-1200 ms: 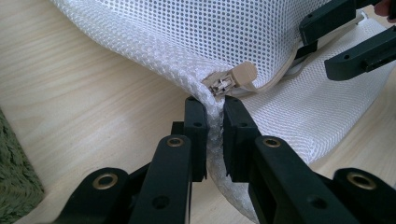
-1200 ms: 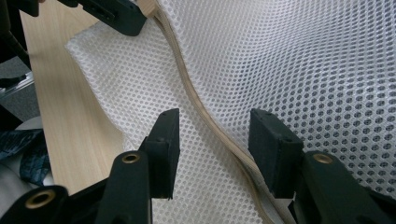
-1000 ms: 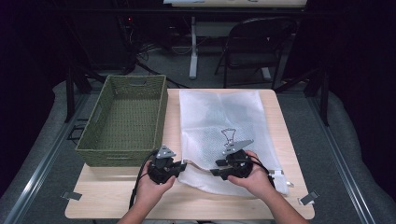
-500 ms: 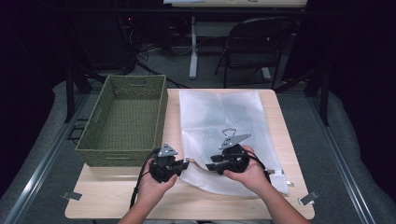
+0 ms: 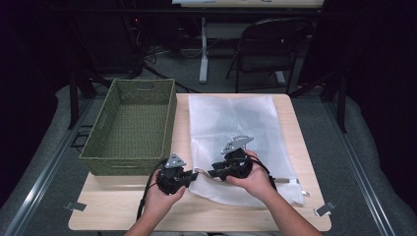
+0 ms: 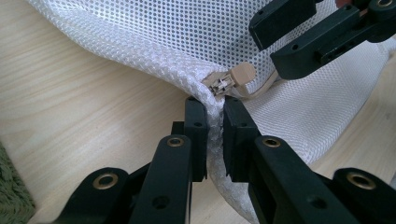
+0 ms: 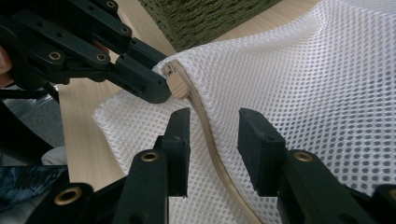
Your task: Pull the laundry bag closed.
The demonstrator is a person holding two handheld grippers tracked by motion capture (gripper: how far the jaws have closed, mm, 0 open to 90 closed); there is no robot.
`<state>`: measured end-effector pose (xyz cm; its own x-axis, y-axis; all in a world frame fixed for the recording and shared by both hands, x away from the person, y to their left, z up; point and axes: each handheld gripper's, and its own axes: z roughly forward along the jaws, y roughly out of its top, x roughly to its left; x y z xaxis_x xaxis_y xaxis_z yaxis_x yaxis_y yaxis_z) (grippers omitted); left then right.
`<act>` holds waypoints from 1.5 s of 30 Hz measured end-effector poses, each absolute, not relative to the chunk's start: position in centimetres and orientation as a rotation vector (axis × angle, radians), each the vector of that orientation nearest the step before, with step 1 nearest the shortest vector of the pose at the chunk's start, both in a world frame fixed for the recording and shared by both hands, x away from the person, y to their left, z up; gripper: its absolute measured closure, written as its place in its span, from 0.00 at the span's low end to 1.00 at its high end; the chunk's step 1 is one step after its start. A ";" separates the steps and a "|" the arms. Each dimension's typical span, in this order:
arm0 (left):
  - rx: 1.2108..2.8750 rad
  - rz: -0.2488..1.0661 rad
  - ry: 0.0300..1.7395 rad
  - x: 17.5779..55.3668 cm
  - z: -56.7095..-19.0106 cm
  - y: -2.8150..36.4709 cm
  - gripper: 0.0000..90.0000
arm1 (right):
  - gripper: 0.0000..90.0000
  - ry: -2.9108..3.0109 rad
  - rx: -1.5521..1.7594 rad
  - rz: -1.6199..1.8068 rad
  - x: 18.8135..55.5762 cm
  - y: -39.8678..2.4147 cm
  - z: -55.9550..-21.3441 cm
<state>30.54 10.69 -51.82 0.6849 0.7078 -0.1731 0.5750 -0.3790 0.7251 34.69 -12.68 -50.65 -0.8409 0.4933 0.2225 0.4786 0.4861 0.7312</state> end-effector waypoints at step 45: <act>2.132 0.197 0.964 30.2 -52.8 9.7 0.91 | 0.92 2.777 0.863 1.420 34.6 -11.0 -51.7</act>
<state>30.24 9.67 -52.78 0.7014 0.6938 -0.1630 0.5742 -0.4147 0.7059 34.64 -10.96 -51.72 -0.8536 0.4152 0.3147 0.4982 0.4739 0.7261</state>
